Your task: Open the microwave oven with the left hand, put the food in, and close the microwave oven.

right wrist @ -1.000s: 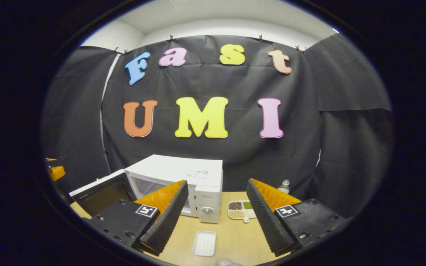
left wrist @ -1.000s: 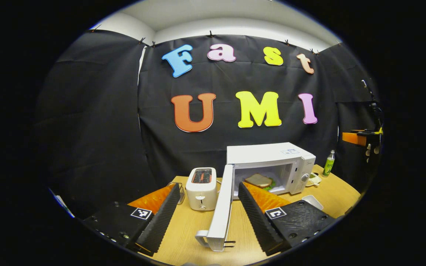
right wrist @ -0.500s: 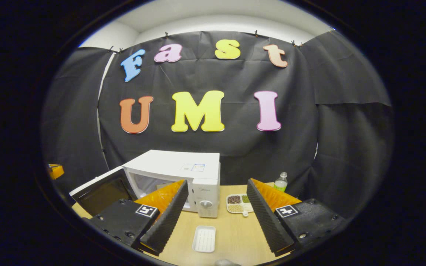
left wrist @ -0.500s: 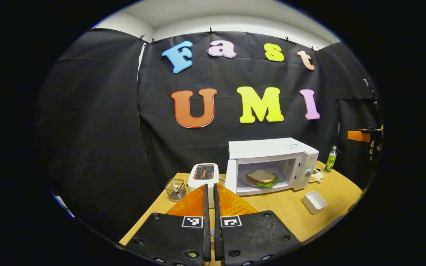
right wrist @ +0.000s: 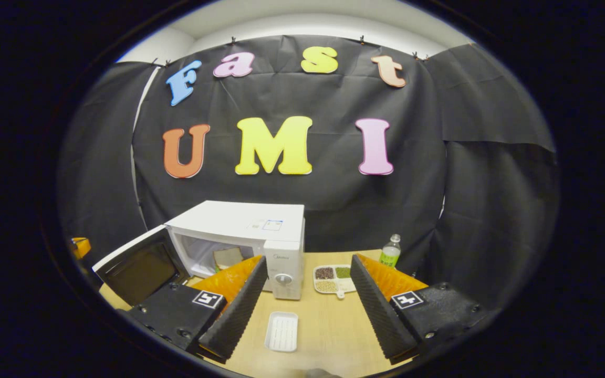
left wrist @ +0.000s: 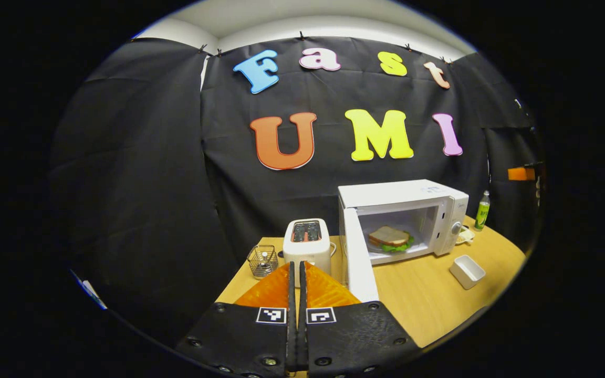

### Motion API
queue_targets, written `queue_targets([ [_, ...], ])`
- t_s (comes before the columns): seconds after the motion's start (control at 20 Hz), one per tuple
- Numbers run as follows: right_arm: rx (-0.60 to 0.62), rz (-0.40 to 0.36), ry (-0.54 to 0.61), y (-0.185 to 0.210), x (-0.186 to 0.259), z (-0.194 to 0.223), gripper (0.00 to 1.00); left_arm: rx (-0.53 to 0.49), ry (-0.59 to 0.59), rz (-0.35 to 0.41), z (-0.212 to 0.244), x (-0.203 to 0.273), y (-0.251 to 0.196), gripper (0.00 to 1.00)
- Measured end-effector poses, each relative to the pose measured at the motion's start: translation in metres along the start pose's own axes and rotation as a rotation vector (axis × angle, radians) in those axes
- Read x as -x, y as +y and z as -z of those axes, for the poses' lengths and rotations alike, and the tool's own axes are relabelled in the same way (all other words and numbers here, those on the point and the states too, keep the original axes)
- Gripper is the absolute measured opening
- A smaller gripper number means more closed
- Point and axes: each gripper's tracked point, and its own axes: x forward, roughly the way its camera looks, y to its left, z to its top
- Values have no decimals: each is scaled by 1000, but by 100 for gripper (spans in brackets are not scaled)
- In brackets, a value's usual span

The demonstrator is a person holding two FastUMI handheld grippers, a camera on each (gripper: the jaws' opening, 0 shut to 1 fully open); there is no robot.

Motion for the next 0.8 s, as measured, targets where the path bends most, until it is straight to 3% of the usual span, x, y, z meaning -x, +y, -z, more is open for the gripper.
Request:
queue_targets([
  [0.1,-1,5,25,0,3,4,100,-1,29,6,18,-2,1,0],
  [0.15,0,8,31,2,5,5,95,7,42,18,26,-3,-1,0],
  [0.2,0,14,36,3,8,4,100,12,54,20,35,-6,-1,0],
  [0.4,1,21,34,7,18,-2,100,33,87,41,59,-9,-4,0],
  [0.75,-9,35,58,1,26,7,100,30,93,72,67,-8,-22,0],
  [0.8,-12,36,64,1,26,9,95,31,94,85,65,-8,-30,0],
])
